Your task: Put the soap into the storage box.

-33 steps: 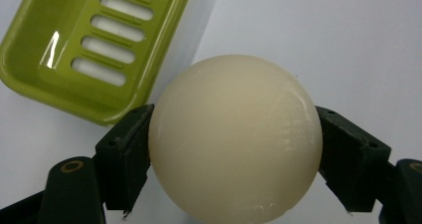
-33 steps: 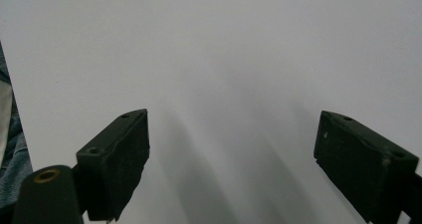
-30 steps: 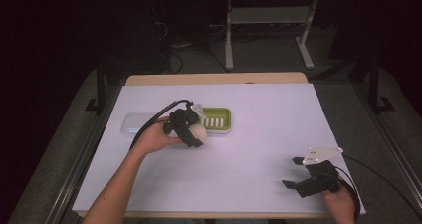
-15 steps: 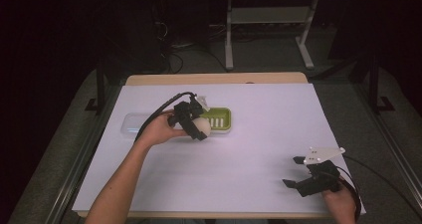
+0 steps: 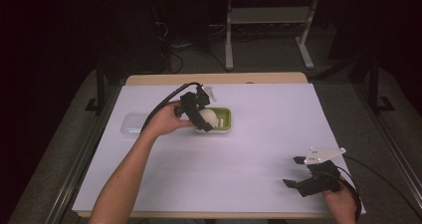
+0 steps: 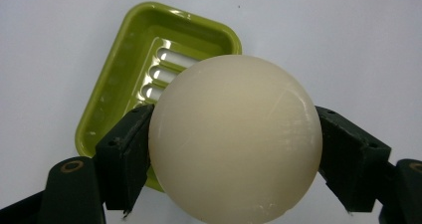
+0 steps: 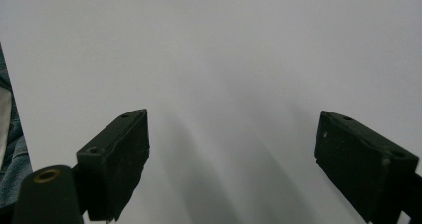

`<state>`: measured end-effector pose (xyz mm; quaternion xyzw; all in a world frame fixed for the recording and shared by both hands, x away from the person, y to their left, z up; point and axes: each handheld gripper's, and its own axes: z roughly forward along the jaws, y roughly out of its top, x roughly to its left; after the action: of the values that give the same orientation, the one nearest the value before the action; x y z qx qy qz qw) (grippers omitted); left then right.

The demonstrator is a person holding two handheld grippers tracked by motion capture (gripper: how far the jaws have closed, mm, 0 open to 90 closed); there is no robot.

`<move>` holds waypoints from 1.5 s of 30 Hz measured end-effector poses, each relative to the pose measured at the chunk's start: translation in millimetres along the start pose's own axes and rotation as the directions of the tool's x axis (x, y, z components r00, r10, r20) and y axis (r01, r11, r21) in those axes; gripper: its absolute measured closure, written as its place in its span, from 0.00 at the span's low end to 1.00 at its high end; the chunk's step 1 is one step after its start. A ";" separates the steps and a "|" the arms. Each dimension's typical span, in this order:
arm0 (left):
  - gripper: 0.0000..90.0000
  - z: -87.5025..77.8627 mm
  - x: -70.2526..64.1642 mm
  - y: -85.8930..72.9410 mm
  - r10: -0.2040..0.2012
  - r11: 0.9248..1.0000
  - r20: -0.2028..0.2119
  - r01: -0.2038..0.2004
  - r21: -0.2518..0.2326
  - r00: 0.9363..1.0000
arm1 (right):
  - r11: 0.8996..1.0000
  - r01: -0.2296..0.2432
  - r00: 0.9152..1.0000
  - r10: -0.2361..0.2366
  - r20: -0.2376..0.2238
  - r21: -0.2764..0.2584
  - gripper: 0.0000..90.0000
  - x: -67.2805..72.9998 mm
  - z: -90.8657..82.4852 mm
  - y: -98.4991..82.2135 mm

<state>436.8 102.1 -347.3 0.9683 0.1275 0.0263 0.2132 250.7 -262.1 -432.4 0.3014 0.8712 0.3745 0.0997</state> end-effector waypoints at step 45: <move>0.25 38.6 34.1 9.3 -0.123 0.992 -0.016 0.123 -0.037 0.992 | 1.000 0.013 1.000 -0.013 -0.004 0.006 0.15 1.0 1.0 1.4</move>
<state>476.0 87.1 -378.6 0.9543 0.1884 0.0245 0.2308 250.9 -260.1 -432.0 0.2952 0.8746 0.3715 0.0996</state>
